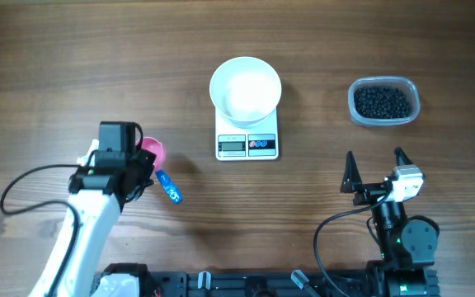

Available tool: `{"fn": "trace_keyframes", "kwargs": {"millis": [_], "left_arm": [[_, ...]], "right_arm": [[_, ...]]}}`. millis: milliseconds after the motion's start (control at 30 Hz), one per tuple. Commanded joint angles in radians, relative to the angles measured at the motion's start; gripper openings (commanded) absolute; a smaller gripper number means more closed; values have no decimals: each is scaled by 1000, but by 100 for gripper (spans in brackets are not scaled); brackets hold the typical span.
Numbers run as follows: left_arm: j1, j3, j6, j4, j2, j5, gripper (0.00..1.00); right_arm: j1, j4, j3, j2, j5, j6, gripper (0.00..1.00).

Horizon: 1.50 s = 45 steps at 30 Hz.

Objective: Scoop item into bowl and weigh 150g on scale
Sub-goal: 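Close the left gripper on the pink scoop and lift it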

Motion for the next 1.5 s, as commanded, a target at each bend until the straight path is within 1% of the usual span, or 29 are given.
{"fn": "trace_keyframes", "kwargs": {"millis": [0,167,233,333,400,433,500,633,733,833,1467], "left_arm": [[5,3,-14,-2,-79,112,4],[5,3,87,-3,-120,218,4],[5,3,152,-2,-128,282,4],[4,3,269,-6,-135,333,4],[4,3,265,-21,-137,335,4],[4,3,253,-25,-138,331,4],[5,3,179,-34,-138,319,4],[5,3,-106,-108,-138,297,4],[5,3,-275,-196,-138,283,4],[5,3,-363,-259,-138,264,4],[5,3,-374,-290,-138,260,4]], "right_arm": [[6,3,-1,-11,10,-13,100],[6,3,-1,-11,10,-13,100],[6,3,-1,-11,10,-12,100],[6,3,-1,-11,10,-13,100],[6,3,-1,-11,10,-13,100],[6,3,-1,-11,10,-13,100],[6,3,-1,-11,10,-13,100],[6,3,-1,-11,10,-13,100],[6,3,-1,-11,10,-12,100],[6,3,-1,-11,10,-12,100],[6,3,-1,-11,10,-13,100]]}}
